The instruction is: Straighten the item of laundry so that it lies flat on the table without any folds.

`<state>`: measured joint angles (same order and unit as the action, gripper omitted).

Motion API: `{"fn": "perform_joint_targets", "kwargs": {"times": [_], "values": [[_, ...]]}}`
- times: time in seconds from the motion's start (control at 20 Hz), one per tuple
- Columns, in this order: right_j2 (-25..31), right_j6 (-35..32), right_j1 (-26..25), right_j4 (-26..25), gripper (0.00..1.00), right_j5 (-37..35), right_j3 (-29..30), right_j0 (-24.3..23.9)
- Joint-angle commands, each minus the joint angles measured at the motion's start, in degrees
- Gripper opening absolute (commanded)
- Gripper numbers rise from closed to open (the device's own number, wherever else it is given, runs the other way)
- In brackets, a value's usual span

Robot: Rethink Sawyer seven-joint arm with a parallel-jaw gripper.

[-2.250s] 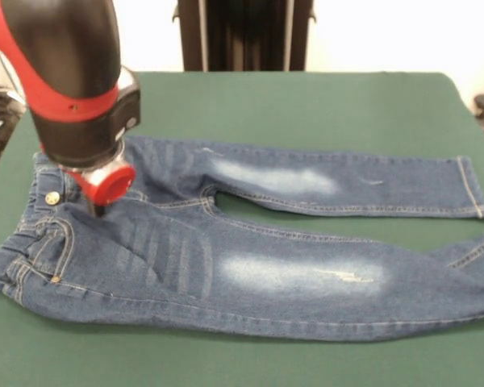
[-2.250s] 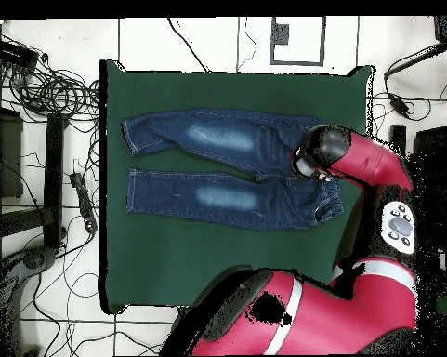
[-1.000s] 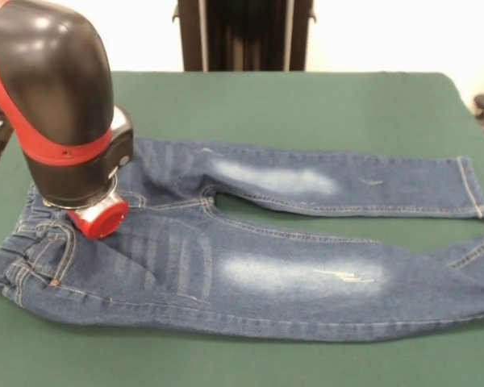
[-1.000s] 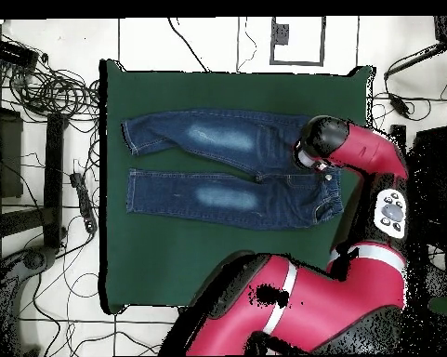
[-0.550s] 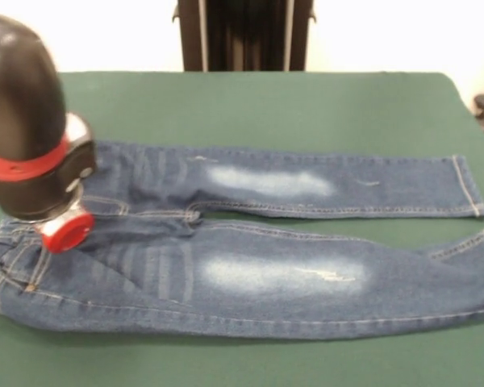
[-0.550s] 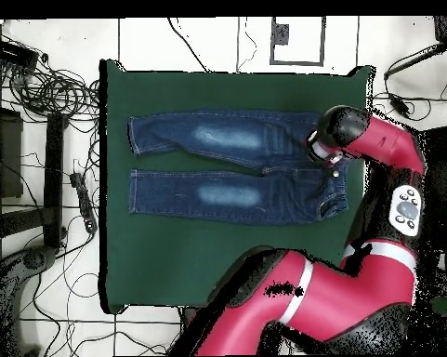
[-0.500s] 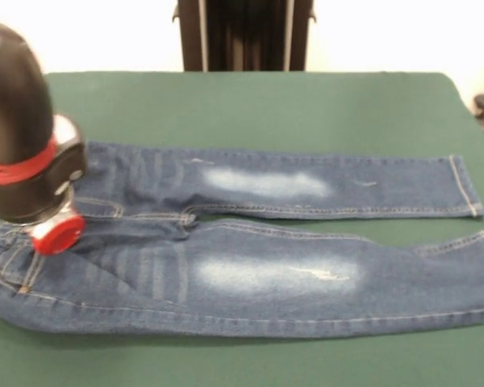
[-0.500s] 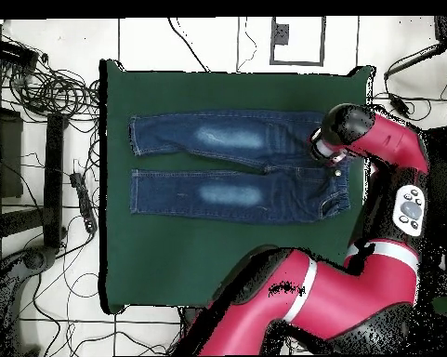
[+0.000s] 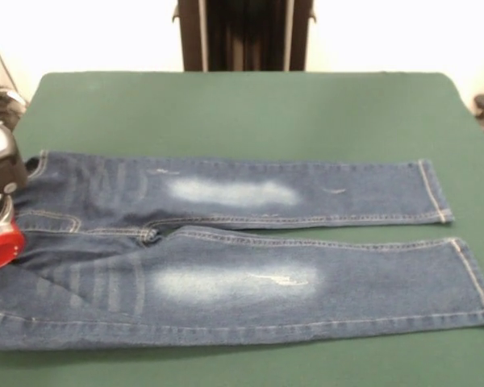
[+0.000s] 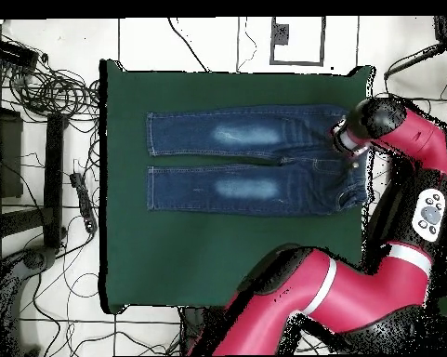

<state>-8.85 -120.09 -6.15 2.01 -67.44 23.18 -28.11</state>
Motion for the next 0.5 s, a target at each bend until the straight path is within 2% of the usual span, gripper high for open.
{"fn": "perform_joint_targets", "kwargs": {"times": [0.05,0.25,0.5], "values": [[5.2,8.4,-7.6,-3.6,0.0,9.4,-0.4,-0.7],[4.3,4.9,-5.8,-3.4,0.0,9.9,2.9,0.4],[3.6,-1.7,1.5,-2.5,0.0,12.5,15.7,2.7]]}}
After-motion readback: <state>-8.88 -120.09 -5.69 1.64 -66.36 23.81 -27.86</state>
